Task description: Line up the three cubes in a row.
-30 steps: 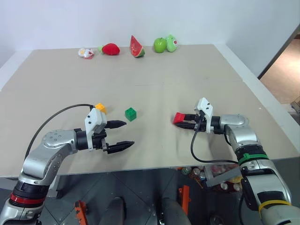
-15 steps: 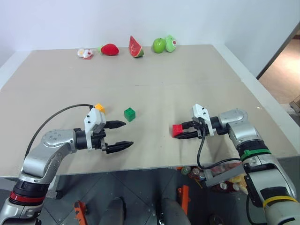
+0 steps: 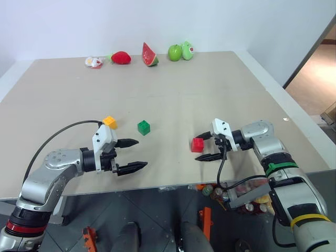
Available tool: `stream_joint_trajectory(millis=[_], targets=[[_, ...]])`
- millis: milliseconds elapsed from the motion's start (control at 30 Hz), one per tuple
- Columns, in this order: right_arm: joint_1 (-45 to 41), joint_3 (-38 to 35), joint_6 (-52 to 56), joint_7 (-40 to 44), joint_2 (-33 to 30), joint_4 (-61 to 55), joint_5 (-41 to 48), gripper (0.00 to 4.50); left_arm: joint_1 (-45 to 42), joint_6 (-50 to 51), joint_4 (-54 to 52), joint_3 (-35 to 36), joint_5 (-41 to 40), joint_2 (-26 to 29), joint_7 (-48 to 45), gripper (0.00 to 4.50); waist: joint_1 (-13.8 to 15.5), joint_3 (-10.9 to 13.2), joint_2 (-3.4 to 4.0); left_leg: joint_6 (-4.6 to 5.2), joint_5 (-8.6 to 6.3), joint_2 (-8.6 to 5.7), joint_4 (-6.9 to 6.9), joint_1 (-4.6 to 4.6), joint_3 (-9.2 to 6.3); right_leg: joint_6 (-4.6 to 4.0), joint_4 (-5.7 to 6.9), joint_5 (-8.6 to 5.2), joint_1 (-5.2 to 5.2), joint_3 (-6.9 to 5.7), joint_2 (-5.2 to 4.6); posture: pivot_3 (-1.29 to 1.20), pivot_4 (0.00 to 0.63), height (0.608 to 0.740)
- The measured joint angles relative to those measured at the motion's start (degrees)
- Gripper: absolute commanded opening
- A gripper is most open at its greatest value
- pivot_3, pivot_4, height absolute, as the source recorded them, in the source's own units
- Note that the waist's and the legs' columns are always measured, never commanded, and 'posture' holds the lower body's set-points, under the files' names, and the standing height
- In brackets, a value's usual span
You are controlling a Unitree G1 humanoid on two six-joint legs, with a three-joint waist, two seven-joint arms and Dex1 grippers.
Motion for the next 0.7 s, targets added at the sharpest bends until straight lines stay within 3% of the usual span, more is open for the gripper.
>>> stream_joint_trajectory(millis=[200,333,500,700], targets=[[2.1,-0.6,1.9,3.2,-11.8,-14.1,2.7,4.48,-0.3,1.2,1.5,0.5,-0.4,-0.1,1.7,4.50,0.2,0.0,0.00,-0.12,-0.04,0.00,-0.03,-0.13,0.12,0.11,0.00,-0.21,-0.09,0.13,-0.01,0.00,0.150,0.740],[3.5,-3.7,6.2,3.2,-17.4,-22.6,6.6,4.48,-1.6,0.5,6.4,0.4,2.9,-3.3,7.0,4.50,0.0,0.0,-0.05,-0.18,-0.19,0.10,-0.15,-0.09,0.17,0.31,0.00,-0.26,-0.14,0.15,0.08,0.00,0.150,0.740],[4.3,-8.1,17.3,0.0,-15.6,-33.8,13.9,4.48,-4.9,-0.7,12.1,0.6,5.3,-8.1,12.9,4.50,0.0,0.1,-0.11,-0.18,-0.21,0.30,-0.19,-0.06,0.15,0.26,0.00,-0.27,-0.14,0.14,0.28,0.00,0.150,0.740],[13.9,-10.6,29.9,-12.9,-7.8,-50.6,20.1,4.48,-7.8,-2.7,18.1,0.3,8.5,-11.9,16.6,4.50,0.3,0.1,-0.19,-0.28,-0.26,0.25,-0.12,-0.17,0.14,0.29,0.00,-0.26,-0.16,0.14,0.23,0.00,0.150,0.740]])
